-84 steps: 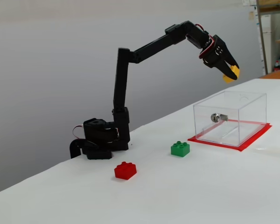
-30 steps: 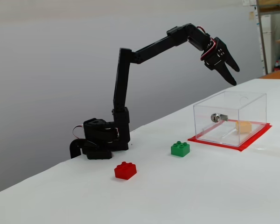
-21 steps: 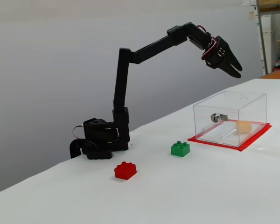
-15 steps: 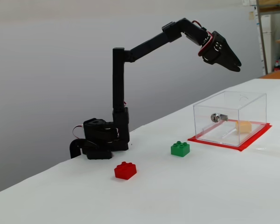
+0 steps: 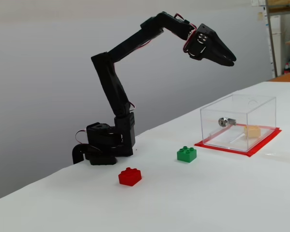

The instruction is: Pick the yellow lego brick and place it into the transparent box

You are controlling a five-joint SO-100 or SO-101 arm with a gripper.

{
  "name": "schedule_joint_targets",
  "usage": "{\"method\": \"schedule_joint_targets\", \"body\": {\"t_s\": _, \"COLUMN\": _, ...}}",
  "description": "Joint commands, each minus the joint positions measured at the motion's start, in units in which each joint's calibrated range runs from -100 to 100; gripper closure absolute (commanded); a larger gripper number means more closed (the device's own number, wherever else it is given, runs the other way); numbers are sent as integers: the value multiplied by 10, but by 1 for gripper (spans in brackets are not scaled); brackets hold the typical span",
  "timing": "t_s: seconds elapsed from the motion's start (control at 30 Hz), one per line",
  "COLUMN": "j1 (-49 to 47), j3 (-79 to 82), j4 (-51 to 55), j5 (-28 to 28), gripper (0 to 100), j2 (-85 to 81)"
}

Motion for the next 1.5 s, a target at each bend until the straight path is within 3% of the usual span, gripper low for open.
{"method": "schedule_joint_targets", "body": {"t_s": 0.0, "j1": 46, "j3": 32, "j4": 0, "j5": 11, "gripper": 99, "j2": -69}}
{"method": "schedule_joint_targets", "body": {"t_s": 0.8, "j1": 254, "j3": 287, "j4": 0, "j5": 153, "gripper": 98, "j2": -301}}
{"method": "schedule_joint_targets", "body": {"t_s": 1.47, "j1": 292, "j3": 613, "j4": -4, "j5": 181, "gripper": 98, "j2": -545}}
